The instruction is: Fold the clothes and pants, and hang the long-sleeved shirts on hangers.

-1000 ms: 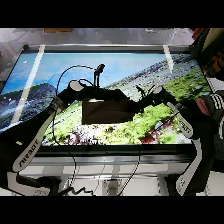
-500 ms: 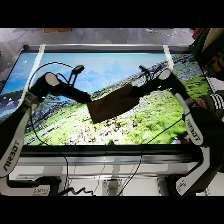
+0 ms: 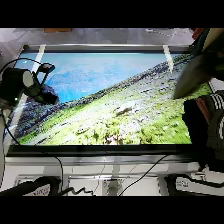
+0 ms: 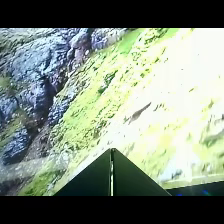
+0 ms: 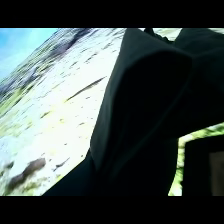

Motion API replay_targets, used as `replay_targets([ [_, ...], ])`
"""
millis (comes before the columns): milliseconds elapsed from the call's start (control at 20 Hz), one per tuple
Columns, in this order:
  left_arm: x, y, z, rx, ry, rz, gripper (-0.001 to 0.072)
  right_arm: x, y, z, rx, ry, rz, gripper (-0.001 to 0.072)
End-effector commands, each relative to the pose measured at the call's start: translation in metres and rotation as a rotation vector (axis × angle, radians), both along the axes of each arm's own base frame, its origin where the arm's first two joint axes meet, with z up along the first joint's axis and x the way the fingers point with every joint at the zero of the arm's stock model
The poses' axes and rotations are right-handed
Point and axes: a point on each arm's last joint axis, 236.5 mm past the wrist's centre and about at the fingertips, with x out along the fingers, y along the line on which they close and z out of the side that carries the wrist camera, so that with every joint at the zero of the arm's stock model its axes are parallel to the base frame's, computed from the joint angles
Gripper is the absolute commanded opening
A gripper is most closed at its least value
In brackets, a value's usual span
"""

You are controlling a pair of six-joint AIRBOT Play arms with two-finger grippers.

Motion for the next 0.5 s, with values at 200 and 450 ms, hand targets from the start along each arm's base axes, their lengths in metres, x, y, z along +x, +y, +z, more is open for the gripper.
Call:
replay_targets([
  [200,-0.005,0.012,0.008,0.043,-0.006,0.023,0.0011,-0.232,-0.151,0.037,-0.123,0.246,-0.792,0.0016],
  [450,-0.005,0.012,0.008,0.043,-0.006,0.023,0.0011,-0.278,-0.181,0.036,-0.047,0.224,-1.042,0.0373],
])
